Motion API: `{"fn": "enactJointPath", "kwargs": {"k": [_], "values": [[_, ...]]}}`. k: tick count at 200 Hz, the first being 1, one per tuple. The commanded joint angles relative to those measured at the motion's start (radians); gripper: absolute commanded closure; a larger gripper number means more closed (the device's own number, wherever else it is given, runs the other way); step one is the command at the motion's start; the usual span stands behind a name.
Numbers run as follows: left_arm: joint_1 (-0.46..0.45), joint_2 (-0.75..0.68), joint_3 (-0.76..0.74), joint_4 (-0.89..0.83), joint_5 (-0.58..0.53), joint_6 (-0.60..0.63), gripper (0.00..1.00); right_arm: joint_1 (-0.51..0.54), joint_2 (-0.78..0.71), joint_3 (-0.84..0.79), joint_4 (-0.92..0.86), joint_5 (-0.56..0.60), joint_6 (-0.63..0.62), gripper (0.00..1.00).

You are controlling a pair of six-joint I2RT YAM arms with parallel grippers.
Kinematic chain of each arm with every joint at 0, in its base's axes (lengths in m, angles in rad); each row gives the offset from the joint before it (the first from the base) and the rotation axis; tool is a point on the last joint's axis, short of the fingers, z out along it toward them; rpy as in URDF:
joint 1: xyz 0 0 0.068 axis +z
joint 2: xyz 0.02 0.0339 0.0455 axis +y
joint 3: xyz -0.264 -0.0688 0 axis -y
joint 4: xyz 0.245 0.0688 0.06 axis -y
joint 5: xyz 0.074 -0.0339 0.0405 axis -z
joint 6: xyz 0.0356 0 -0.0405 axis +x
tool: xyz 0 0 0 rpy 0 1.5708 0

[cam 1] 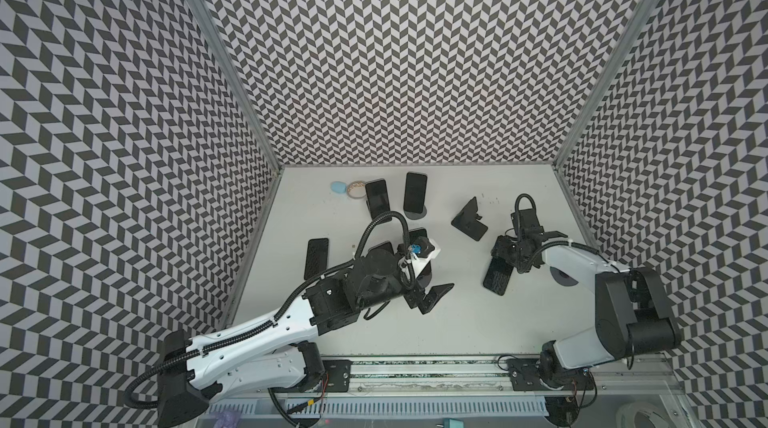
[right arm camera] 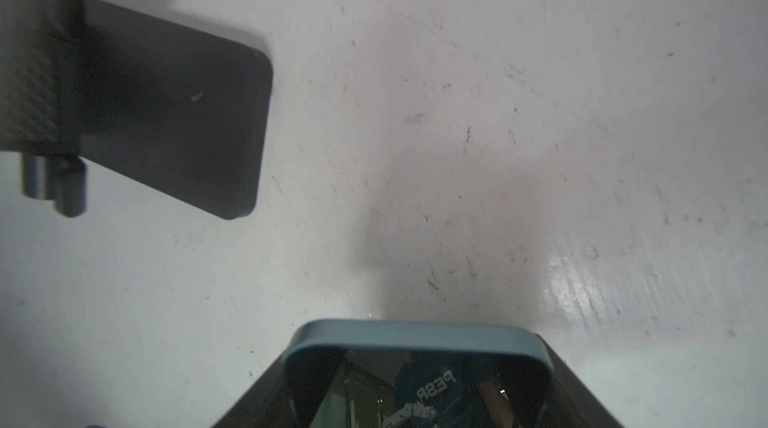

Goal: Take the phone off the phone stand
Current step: 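Lay the phone flat on the table and open the right gripper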

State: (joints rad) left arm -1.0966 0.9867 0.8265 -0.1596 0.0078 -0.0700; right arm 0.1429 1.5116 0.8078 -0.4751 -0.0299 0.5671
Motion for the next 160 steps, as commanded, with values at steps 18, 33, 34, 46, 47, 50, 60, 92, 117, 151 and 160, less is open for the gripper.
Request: {"fn": "enactJointPath", "kwargs": {"k": [18,33,34,46,47,50,60,92,117,151,160], "values": [[0.013,-0.025,-0.009,-0.013,-0.003,0.017,0.02,0.013,0.029,0.022,0.03,0.036,0.01,0.73],[0.018,-0.027,-0.009,-0.015,0.0,0.022,0.02,0.014,0.041,0.027,0.029,0.041,0.01,0.73],[0.018,-0.028,-0.009,-0.015,0.0,0.022,0.02,0.014,0.042,0.026,0.029,0.041,0.01,0.73],[0.024,-0.029,-0.009,-0.02,0.004,0.024,0.02,0.017,0.049,0.028,0.031,0.044,0.012,0.72],[0.024,-0.029,-0.009,-0.019,0.004,0.025,0.02,0.017,0.05,0.029,0.031,0.045,0.011,0.72],[0.025,-0.029,-0.01,-0.02,0.006,0.026,0.02,0.018,0.053,0.03,0.032,0.046,0.013,0.73],[0.028,-0.03,-0.012,-0.021,0.011,0.028,0.02,0.019,0.06,0.032,0.034,0.049,0.014,0.73],[0.042,-0.034,-0.018,-0.023,0.025,0.041,0.02,0.03,0.09,0.041,0.039,0.051,0.027,0.73],[0.059,-0.036,-0.017,-0.024,0.036,0.052,0.02,0.042,0.121,0.056,0.038,0.055,0.034,0.73],[0.082,-0.048,-0.017,-0.032,0.052,0.064,0.02,0.069,0.156,0.083,0.021,0.101,0.037,0.7],[0.086,-0.054,-0.018,-0.036,0.051,0.068,0.02,0.076,0.164,0.089,0.014,0.114,0.037,0.69]]}}
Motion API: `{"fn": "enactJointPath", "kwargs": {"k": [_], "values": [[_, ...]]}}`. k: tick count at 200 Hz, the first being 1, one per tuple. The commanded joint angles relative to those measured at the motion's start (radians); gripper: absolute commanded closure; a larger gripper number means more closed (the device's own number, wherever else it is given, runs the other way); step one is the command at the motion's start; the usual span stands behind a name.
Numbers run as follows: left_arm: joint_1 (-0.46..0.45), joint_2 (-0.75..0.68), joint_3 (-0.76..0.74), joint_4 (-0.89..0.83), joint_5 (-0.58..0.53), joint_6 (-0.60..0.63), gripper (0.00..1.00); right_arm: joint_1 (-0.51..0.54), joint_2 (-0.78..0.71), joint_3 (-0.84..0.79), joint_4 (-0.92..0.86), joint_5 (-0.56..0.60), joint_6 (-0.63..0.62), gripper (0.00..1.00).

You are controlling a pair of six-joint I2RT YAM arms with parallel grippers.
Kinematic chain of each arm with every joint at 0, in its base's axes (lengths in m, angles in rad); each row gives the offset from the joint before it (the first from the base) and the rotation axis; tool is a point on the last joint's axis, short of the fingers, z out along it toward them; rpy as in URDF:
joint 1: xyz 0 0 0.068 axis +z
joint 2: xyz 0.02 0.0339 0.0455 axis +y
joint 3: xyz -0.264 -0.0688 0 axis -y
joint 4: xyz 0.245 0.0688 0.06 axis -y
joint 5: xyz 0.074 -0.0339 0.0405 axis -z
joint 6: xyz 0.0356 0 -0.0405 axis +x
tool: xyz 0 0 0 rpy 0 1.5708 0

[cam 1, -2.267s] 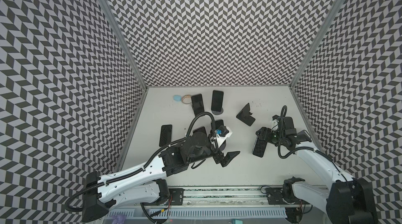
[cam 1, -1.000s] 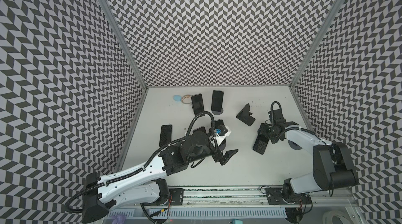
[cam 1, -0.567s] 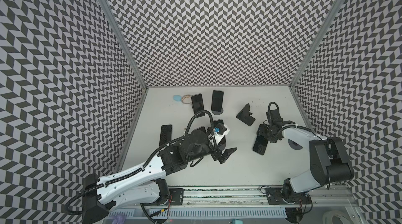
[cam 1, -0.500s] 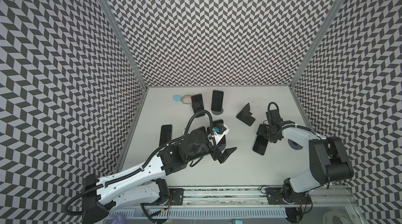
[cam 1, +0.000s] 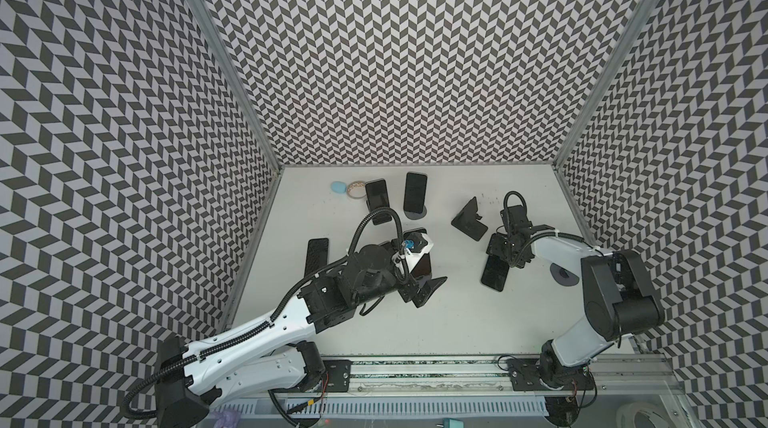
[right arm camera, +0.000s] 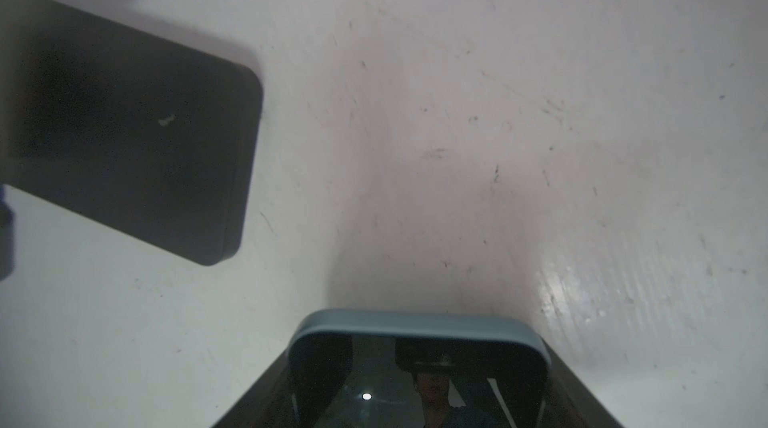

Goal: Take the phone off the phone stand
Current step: 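Lay the phone flat on the table and open the right gripper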

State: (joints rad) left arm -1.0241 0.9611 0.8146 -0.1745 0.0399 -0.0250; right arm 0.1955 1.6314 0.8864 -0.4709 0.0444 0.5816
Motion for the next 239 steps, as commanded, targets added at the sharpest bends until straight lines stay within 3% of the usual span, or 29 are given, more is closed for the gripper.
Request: {"fn": "enactJointPath", "kwargs": {"k": [1,99,156,239], "values": [[0.013,-0.028,-0.006,-0.021,0.019,0.024,0.02,0.025,0.045,0.012,0.009,0.041,0.024,0.69],[0.027,-0.047,-0.014,-0.02,0.015,0.022,0.02,0.068,0.097,0.022,-0.045,0.107,0.013,0.58],[0.026,-0.054,-0.012,-0.022,0.02,0.017,0.02,0.069,0.085,-0.012,-0.02,0.077,0.025,0.48],[0.027,-0.07,-0.019,-0.025,0.014,0.017,0.02,0.068,0.072,-0.042,-0.009,0.081,0.032,0.43]]}}
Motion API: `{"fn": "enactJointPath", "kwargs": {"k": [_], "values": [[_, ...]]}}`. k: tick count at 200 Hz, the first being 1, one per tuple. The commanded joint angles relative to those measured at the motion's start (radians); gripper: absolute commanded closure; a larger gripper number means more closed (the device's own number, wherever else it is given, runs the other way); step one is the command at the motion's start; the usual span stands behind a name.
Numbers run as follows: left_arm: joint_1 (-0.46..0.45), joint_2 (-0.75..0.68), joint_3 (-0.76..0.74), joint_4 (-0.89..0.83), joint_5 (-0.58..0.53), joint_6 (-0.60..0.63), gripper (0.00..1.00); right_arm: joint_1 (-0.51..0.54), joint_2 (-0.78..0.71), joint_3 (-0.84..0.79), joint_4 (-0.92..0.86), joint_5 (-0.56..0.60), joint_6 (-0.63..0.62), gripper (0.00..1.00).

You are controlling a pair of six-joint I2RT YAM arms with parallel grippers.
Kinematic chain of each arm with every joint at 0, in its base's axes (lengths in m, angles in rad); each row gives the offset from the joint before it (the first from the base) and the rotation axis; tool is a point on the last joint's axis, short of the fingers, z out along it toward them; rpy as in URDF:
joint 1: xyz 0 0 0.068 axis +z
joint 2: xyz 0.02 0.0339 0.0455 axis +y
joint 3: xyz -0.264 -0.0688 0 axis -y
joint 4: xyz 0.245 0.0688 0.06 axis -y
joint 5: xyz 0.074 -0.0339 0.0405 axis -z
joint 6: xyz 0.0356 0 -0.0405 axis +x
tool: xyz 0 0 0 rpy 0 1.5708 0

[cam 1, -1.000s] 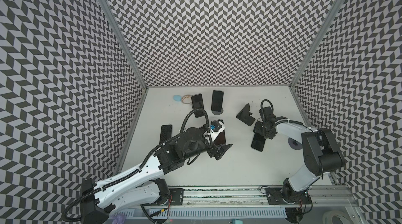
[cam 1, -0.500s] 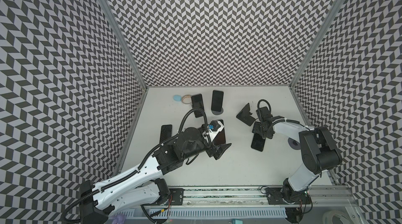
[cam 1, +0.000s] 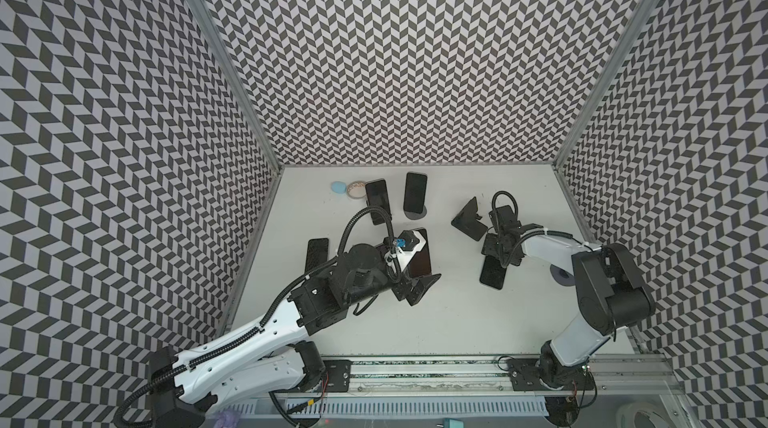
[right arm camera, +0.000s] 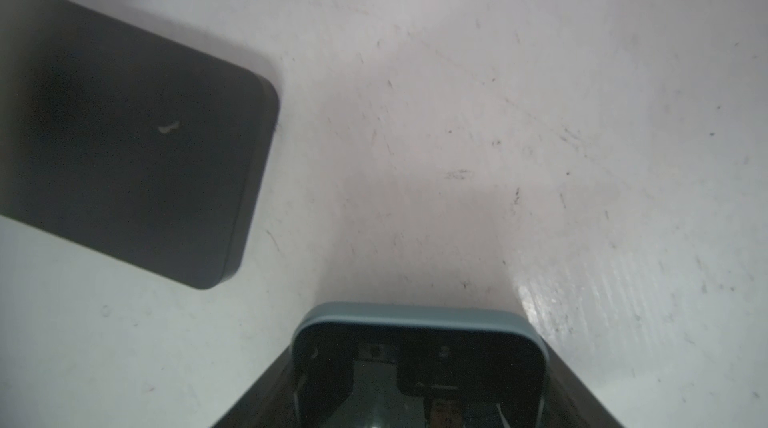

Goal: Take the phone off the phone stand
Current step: 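Lay the phone flat on the table and open the right gripper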

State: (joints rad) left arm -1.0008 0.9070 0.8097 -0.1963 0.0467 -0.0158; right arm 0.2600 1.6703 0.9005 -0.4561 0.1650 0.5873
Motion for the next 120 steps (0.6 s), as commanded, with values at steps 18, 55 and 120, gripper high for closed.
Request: {"fn": "enactJointPath", "kwargs": {"k": [18,55,120], "values": [[0.004,-0.016,-0.017,-0.004,0.007,0.007,0.02,0.005,0.031,-0.06,-0.024,-0.039,0.027,0.41],[0.004,-0.019,-0.019,-0.002,0.007,0.008,0.02,0.006,0.028,-0.064,-0.023,-0.042,0.03,0.38],[0.007,-0.033,-0.027,0.001,0.004,0.008,0.02,0.006,0.025,-0.06,-0.033,-0.037,0.02,0.35]]}}
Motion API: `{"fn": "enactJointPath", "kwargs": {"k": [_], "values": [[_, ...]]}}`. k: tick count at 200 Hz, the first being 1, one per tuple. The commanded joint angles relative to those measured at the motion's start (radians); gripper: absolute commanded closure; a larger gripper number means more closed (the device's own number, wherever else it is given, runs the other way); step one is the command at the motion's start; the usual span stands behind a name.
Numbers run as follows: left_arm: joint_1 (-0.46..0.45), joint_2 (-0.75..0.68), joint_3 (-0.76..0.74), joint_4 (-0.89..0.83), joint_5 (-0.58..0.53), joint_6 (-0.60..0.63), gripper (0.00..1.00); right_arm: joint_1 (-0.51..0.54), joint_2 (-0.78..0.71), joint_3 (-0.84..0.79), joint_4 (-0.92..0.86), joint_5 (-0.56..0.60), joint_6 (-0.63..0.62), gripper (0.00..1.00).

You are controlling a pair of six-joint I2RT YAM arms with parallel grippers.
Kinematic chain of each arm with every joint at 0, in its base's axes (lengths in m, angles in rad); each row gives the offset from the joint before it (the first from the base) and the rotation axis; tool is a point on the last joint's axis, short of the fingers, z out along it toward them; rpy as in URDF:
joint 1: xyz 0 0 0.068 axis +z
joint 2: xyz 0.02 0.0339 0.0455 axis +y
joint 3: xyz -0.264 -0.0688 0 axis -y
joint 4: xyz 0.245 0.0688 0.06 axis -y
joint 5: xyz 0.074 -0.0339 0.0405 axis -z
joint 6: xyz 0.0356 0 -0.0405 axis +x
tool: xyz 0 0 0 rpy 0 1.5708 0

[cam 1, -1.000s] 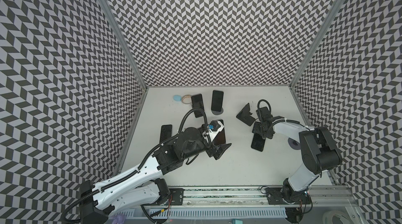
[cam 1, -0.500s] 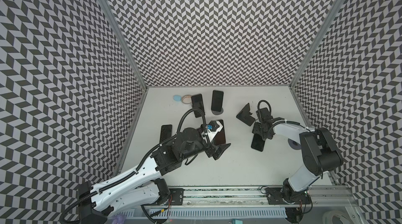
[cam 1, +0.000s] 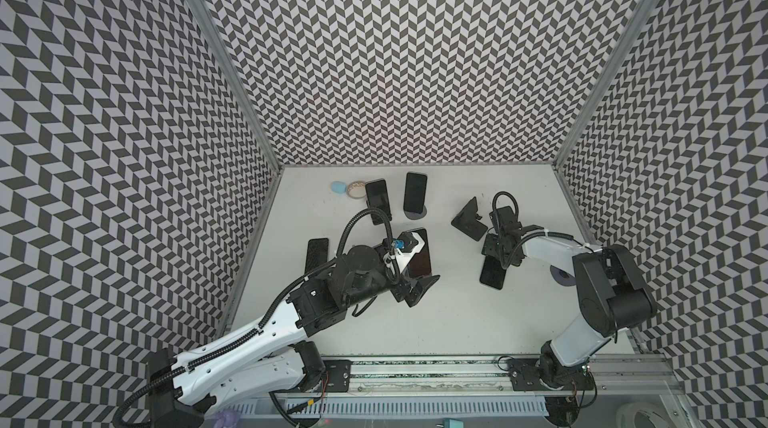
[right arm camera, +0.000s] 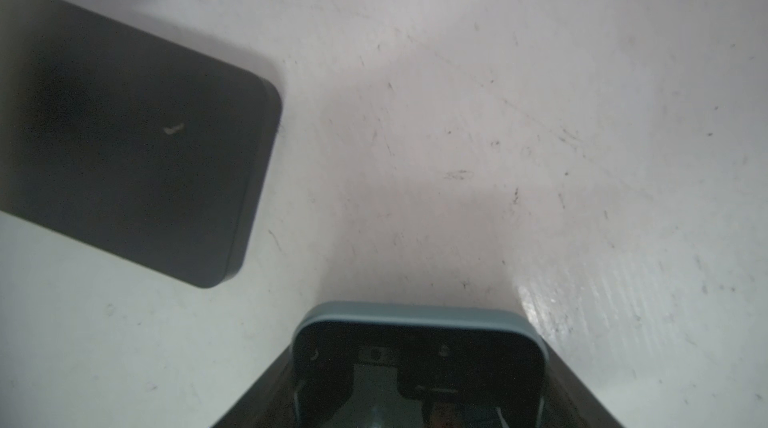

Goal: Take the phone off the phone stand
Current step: 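Lay the phone flat on the table and open the right gripper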

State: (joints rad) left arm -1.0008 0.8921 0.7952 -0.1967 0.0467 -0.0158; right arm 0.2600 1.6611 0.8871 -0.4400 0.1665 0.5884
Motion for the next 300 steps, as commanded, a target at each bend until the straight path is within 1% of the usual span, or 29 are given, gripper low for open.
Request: {"fn": "enactJointPath", "kwargs": {"k": [1,81,133,200,249,300], "values": [[0.007,-0.018,-0.012,0.001,0.004,0.008,0.02,0.006,0.034,-0.046,-0.049,-0.039,0.019,0.35],[0.009,-0.026,-0.014,-0.001,0.004,0.008,0.02,0.006,0.023,-0.062,-0.04,-0.044,0.021,0.3],[0.01,-0.033,-0.01,-0.008,-0.003,0.016,0.02,0.006,0.009,-0.065,-0.035,-0.042,0.022,0.25],[0.01,-0.034,-0.005,-0.006,-0.004,0.016,0.02,0.006,0.019,-0.053,-0.036,-0.055,0.015,0.24],[0.01,-0.035,-0.003,-0.007,0.001,0.016,0.02,0.007,0.022,-0.048,-0.04,-0.054,0.011,0.21],[0.011,-0.038,-0.001,-0.009,-0.003,0.019,0.02,0.006,0.008,-0.039,-0.051,-0.052,0.002,0.21]]}}
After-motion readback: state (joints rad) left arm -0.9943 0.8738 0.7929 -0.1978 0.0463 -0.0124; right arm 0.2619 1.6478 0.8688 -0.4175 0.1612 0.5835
